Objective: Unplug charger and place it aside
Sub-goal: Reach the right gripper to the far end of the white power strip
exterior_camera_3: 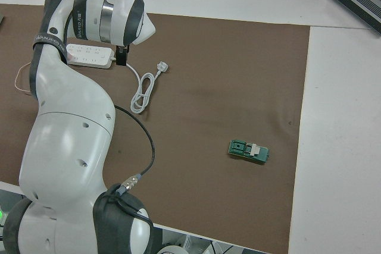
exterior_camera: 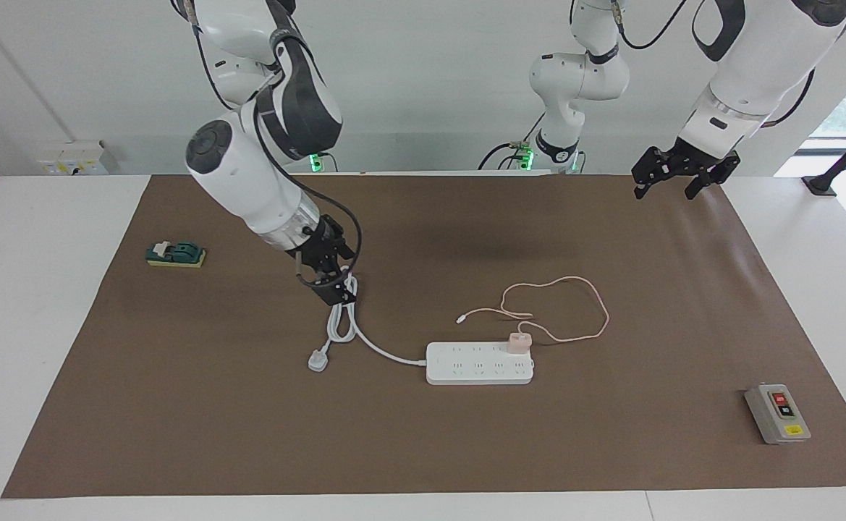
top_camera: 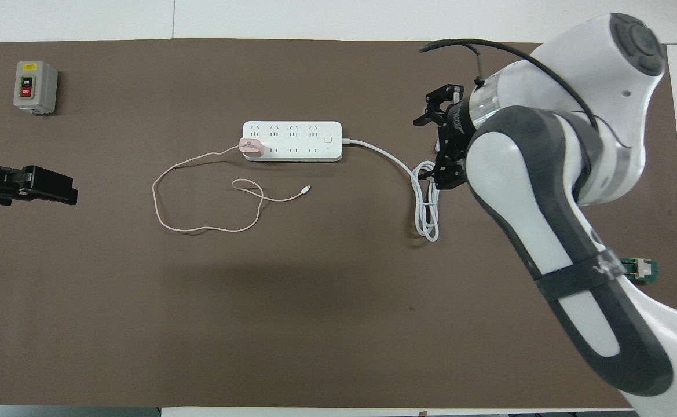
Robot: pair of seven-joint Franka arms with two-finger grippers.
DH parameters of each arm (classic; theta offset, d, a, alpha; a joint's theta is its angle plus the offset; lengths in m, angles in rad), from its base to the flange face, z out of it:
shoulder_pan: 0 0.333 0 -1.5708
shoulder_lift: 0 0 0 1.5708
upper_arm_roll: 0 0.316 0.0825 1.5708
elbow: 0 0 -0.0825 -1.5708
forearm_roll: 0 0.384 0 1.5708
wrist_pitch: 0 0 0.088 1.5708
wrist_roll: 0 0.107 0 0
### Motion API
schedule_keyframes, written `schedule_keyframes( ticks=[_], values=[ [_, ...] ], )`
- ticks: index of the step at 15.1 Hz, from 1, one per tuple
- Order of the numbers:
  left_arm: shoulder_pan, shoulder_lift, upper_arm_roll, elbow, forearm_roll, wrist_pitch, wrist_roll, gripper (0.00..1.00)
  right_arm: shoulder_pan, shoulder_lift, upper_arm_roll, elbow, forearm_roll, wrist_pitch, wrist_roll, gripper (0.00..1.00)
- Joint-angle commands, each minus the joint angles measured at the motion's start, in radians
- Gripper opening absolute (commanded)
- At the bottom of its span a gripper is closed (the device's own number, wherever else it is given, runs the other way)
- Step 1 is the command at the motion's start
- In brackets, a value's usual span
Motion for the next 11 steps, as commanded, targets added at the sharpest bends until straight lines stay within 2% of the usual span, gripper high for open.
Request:
schedule_keyframes(
  ticks=[1,5,7,11],
  values=[
    [0.005,-0.023,0.003,-0.022,-0.01,-0.017,0.008,1.0,0.003,0.124,-0.003,0.14,0.017,-0.014,0.027,1.0],
    [0.005,-0.023,0.003,-0.022,-0.01,-0.014,0.009,1.0,0.07,0.264,-0.003,0.218,0.026,0.097,0.039,1.0],
    [0.005,-0.023,0.003,-0.022,-0.01,-0.015,0.008,1.0,0.09,0.283,-0.001,0.215,0.047,0.179,0.058,1.0],
    [-0.008,-0.023,0.0,-0.022,-0.01,-0.026,0.005,1.0,0.101,0.335,-0.003,0.216,0.081,0.199,0.058,1.0]
  ],
)
